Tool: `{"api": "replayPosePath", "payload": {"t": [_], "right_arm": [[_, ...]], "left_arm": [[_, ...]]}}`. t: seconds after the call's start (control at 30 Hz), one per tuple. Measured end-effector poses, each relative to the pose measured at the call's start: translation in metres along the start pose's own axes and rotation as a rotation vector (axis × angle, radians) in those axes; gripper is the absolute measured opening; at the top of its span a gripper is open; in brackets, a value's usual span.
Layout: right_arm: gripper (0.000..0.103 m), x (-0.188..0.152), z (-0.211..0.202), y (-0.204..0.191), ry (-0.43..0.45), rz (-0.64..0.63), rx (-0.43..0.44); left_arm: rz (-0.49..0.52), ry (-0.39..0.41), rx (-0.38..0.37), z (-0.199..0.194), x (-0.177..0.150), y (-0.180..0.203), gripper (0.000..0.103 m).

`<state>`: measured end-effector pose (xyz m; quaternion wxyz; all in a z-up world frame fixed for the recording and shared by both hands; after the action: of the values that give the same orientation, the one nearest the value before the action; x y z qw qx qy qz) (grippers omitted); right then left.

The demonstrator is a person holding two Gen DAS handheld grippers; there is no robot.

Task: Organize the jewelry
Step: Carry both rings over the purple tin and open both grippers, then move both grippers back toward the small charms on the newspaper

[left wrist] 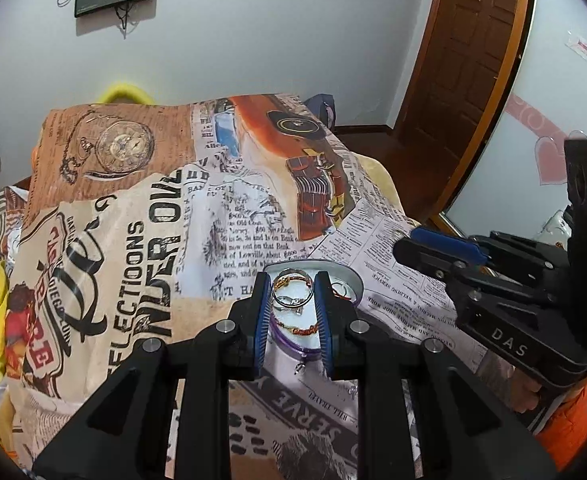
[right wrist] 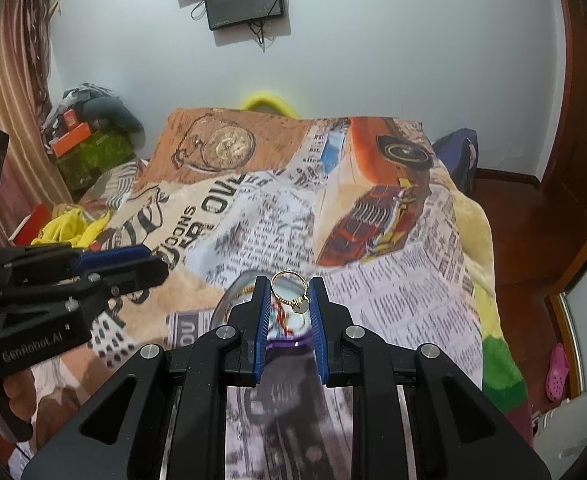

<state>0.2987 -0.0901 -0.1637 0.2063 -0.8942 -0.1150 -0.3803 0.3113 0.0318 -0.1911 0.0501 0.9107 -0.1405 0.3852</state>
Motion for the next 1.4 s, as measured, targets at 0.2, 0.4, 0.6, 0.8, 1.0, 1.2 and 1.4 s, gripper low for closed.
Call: {"api": "replayPosePath", "payload": {"t": [0.2,0.4,0.6,0.8,1.0,1.2,1.4], "right_arm": [[0.017,0.003,0.018,-0.001,-0.030,0.001,0.020],[0.017,-0.005,0.051,0.001,-0.133,0.014,0.030],[0.018,-0.014,0.068,0.003,-0.210,0.019,0.053],[0.018,-0.016,0.071,0.006,-0.232,0.018,0.049],[0.032,-0.014,0.065,0.006,-0.230,0.028,0.051],[0.037,-0.007,0.046,0.002,-0.178,0.024,0.049],[0.037,0.000,0.022,0.001,-0.124,0.024,0.035]], "left_arm": [[0.012,-0.038,-0.022,0.023,-0.007,0.003,0.021],[-0.005,-0.090,-0.069,0.044,-0.022,0.004,0.021],[0.028,-0.122,-0.093,0.060,-0.030,0.012,0.021],[0.031,-0.132,-0.092,0.063,-0.031,0.012,0.021],[0.026,-0.127,-0.076,0.056,-0.028,0.011,0.024],[0.023,-0.102,-0.060,0.037,-0.023,0.011,0.027],[0.016,-0.065,-0.035,0.011,-0.016,0.009,0.030]]}}
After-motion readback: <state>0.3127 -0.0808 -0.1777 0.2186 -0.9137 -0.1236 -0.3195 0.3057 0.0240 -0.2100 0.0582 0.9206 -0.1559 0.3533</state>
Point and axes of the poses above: each gripper's, at about its wrist camera, not at the fingertips, and z roughly the way its jaws point, y to its right, x to its top, the point moved 5 cm from there along z, roughly the way its jaws point, and after that the axes turned 13 degrees about z, right-handed, at the moved point
